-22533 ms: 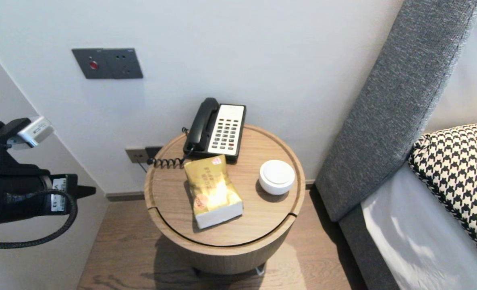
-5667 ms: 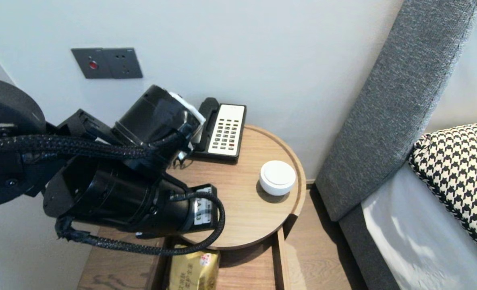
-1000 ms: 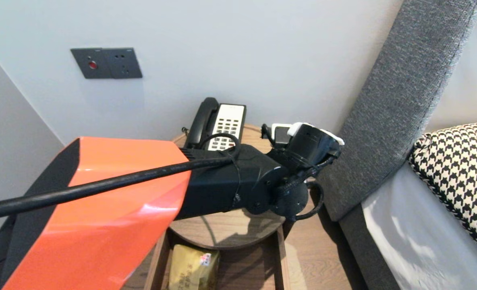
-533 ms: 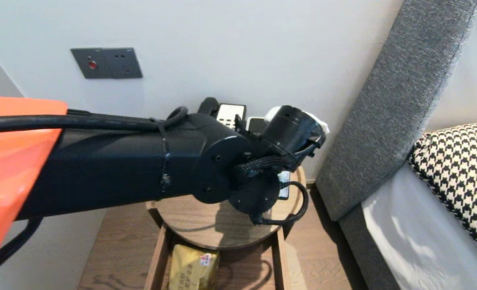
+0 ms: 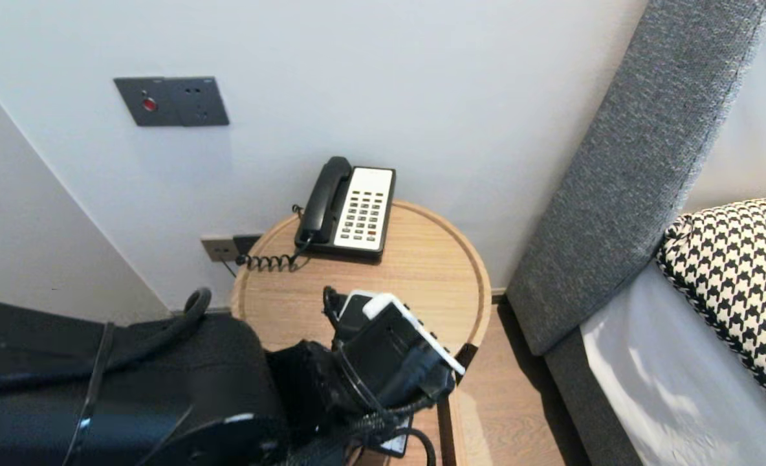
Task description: Put the remote controls on the table in the drawer one by one
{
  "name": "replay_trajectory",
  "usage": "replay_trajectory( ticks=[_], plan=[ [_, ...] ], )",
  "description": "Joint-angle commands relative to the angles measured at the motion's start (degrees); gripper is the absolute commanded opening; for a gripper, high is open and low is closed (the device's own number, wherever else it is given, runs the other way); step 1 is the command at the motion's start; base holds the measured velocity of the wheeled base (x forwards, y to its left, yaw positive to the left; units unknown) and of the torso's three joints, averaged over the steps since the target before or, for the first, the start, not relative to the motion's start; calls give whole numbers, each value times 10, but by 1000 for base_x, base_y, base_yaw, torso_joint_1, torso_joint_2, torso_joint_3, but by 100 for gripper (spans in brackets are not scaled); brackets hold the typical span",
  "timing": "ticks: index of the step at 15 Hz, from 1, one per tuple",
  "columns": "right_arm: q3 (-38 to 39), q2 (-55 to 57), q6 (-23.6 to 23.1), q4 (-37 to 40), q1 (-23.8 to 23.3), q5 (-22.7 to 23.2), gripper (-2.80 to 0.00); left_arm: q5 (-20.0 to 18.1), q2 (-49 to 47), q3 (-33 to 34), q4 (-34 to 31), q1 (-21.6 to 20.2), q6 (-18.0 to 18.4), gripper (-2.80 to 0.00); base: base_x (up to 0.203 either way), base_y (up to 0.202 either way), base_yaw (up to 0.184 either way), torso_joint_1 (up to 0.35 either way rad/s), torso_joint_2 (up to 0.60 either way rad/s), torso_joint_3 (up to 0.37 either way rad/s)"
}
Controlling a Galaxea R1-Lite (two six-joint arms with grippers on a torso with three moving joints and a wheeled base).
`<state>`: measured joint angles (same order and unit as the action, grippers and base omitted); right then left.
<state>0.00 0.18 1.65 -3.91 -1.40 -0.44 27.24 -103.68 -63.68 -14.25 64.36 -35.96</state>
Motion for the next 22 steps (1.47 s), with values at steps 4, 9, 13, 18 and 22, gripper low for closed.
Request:
replay_trajectory(
  ticks=[4,9,13,18,22],
  plan=[
    [15,1,0,0,0,0,-280,2,13,56,31,68,-21,-280,0,0,0,0,0,0],
    [15,1,0,0,0,0,-280,2,-22,71,43,97,-30,-280,0,0,0,0,0,0],
    [15,1,0,0,0,0,-280,-17,-27,68,58,94,-26,-280,0,0,0,0,0,0],
    [15,1,0,0,0,0,-280,-86,-39,74,64,56,-31,-280,0,0,0,0,0,0],
    [15,1,0,0,0,0,-280,-124,-46,73,84,20,-24,-280,0,0,0,0,0,0]
  ],
)
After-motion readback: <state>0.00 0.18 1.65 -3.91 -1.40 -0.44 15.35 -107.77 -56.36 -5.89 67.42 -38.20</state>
